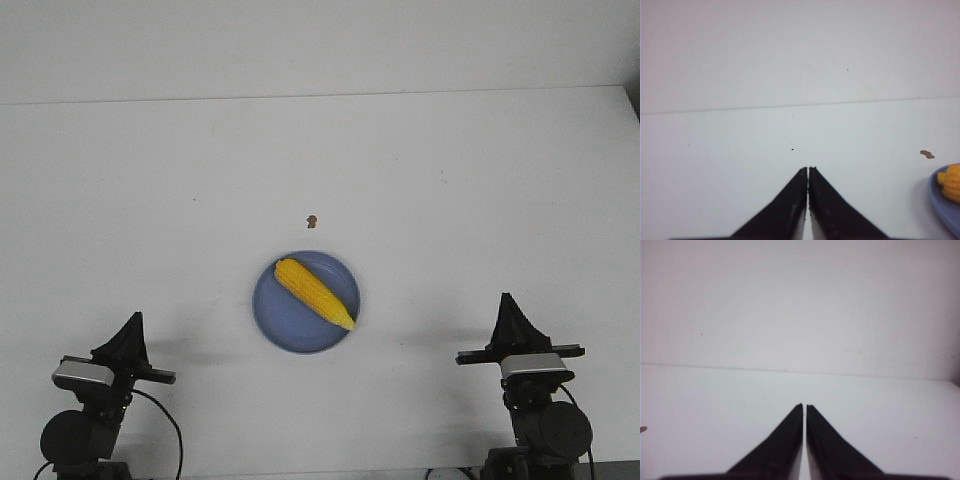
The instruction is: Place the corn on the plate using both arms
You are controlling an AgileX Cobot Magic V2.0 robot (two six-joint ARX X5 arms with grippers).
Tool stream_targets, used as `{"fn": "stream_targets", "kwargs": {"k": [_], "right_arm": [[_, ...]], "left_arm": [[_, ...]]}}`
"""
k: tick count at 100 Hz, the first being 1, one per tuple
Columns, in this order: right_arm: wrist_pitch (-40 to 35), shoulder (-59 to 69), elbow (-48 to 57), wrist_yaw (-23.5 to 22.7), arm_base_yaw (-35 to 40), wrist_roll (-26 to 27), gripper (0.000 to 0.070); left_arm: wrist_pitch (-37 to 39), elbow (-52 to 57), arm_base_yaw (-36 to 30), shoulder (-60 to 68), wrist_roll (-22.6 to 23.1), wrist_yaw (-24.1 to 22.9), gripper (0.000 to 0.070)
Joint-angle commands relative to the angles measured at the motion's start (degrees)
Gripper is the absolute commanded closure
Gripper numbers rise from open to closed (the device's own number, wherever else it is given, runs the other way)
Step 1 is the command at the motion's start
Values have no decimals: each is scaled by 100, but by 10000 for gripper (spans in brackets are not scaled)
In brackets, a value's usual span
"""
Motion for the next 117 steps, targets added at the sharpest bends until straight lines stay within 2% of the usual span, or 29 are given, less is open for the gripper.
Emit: {"fn": "stream_targets", "kwargs": {"k": [1, 20, 117], "right_arm": [[297, -4, -142, 24, -11, 83, 685], [820, -4, -560, 22, -11, 83, 685], [787, -4, -595, 20, -11, 76, 685]], "left_arm": [[57, -103, 11, -11, -52, -9, 687], [59, -103, 11, -11, -55, -7, 687], [57, -103, 11, -11, -55, -9, 687]]}}
